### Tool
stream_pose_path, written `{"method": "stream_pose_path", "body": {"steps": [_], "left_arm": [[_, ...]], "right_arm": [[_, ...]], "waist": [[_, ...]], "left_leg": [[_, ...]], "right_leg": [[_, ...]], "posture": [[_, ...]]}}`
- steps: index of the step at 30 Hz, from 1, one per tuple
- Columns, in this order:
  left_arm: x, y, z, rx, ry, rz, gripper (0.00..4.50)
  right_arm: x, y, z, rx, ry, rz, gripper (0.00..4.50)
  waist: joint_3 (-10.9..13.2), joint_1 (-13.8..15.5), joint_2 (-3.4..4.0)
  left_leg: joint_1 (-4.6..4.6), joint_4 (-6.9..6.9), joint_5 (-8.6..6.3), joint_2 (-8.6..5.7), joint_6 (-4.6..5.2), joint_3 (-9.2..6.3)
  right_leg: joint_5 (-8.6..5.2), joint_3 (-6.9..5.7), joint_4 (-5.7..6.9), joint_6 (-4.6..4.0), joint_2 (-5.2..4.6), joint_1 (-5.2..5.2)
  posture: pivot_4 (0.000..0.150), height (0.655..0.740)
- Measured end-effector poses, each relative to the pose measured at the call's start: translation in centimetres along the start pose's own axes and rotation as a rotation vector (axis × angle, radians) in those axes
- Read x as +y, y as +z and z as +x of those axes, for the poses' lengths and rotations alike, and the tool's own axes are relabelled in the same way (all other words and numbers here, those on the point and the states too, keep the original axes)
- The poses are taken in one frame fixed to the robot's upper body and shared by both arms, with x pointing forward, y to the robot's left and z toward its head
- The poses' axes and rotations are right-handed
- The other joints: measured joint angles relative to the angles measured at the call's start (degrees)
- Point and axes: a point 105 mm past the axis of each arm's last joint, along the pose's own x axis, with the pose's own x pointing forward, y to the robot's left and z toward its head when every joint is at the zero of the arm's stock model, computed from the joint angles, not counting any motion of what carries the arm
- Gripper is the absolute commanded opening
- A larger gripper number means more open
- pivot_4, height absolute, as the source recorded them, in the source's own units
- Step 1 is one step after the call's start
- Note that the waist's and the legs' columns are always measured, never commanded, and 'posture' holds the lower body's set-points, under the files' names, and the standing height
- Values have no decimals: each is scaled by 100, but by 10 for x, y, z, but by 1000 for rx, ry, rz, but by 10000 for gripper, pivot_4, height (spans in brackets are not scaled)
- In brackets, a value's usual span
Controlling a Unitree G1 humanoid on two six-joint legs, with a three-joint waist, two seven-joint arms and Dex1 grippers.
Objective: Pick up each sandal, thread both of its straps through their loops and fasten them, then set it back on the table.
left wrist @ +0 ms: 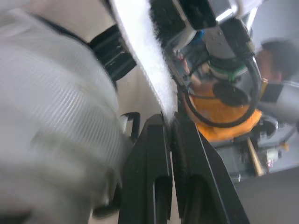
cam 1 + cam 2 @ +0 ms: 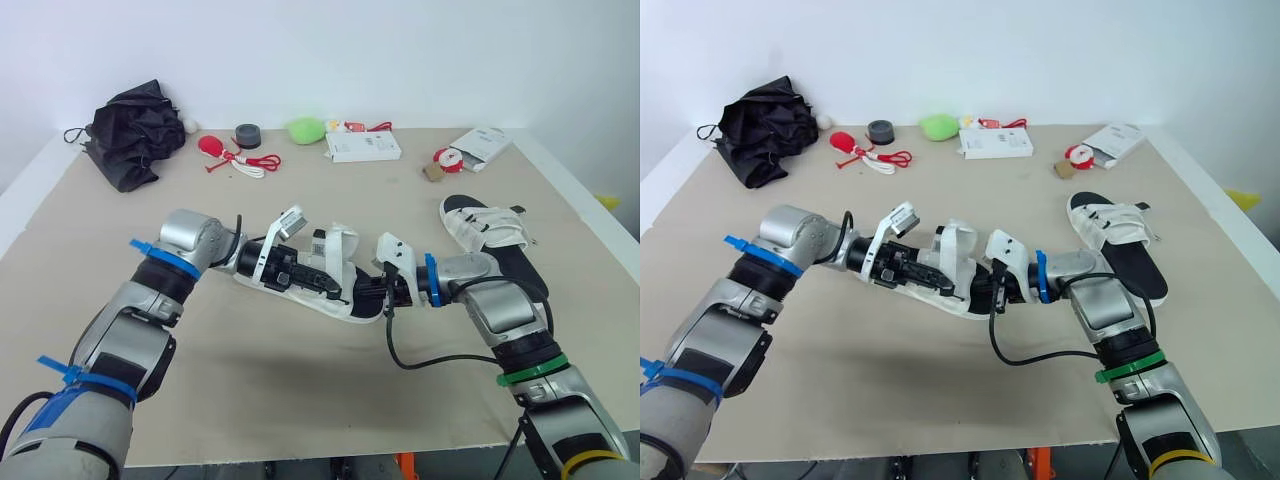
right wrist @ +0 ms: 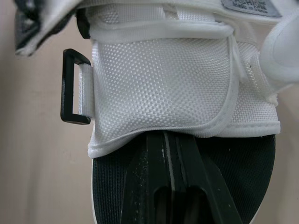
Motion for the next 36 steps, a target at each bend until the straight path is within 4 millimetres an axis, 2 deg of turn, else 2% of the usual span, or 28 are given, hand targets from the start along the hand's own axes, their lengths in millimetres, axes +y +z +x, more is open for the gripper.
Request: {"method": "stream_pose_path", "body": {"steps": [8,12,19,25,36], "left_arm": [[5,5,12,92,-29,83,507],[3,13,13,93,-28,110,507],[13,17,17,94,25,198,507],[14,10,19,142,26,290,507],[7,1,16,197,17,334,507]], "right_arm": [[2,0,-2,-20,-20,10,0],[3,-1,-2,-24,-29,15,0],[3,-1,-2,-25,-38,15,0],[4,-1,-2,-28,-47,14,0],[4,-1,-1,-29,-49,14,0]], "waist": [[0,-2,0],[0,-4,0],[0,-4,0],[-1,-4,0],[-3,-5,2]], "left_leg": [[-38,7,1,0,3,-5],[-50,16,0,2,5,-8],[-50,22,1,5,6,-9],[-50,24,0,7,6,-9],[-50,27,0,14,6,-9]], "right_leg": [[15,-2,2,26,23,-30],[18,-3,2,32,28,-36],[20,-2,4,35,33,-34],[20,-2,6,34,35,-33],[20,1,9,33,45,-33]], "posture": [[1500,7400],[1500,7400],[1500,7400],[1500,7400],[1500,7400]]}}
